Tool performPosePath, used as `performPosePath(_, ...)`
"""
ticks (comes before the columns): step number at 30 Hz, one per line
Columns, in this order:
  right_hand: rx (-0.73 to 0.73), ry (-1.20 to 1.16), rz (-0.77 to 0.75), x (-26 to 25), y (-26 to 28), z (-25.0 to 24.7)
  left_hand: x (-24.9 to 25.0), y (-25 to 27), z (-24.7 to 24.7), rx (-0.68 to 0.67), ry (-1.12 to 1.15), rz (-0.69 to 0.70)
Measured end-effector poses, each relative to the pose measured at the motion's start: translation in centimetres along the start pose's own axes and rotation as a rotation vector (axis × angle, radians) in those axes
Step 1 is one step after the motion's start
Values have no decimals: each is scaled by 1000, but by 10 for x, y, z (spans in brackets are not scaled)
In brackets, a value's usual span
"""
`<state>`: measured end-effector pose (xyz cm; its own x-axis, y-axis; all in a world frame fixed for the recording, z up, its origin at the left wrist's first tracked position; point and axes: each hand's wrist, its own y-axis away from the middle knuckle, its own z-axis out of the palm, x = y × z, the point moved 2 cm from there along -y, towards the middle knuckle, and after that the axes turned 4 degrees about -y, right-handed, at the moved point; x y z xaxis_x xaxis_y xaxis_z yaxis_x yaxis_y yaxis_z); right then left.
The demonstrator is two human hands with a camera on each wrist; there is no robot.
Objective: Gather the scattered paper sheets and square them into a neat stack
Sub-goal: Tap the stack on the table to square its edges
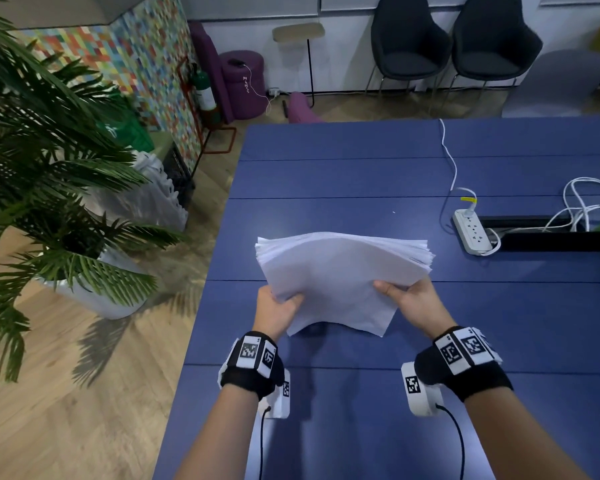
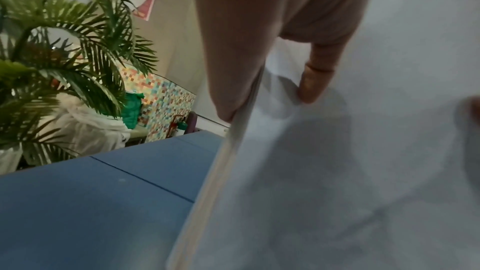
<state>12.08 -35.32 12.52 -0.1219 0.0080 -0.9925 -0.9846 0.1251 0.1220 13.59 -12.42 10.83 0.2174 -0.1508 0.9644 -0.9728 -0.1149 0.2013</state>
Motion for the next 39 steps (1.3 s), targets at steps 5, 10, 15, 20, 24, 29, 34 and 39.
performPosePath(5,16,-40,3,1,5,-4,-3,6,-6,10,60,20)
performPosePath(10,30,13,104,11,-6,1,-6,1,-5,-38,-21,16)
performPosePath(15,51,15,61,9,-6,2,-13,-1,-5,-35,-65,4)
performPosePath(20,59,100,148,44,-11,4,-37,-7,4,-20,-148,-59)
performPosePath(24,71,285,266,85,-15,-3,-59,-10,7,-22,-285,-175)
performPosePath(29,111,347,339,112,-8,-4,-71,-6,8,11,-327,-204)
performPosePath(34,71,251,238,110,7,-2,-75,-2,7,-19,-233,-182)
performPosePath(39,123,123,217,105,15,-2,-63,-1,8,-67,-180,-144)
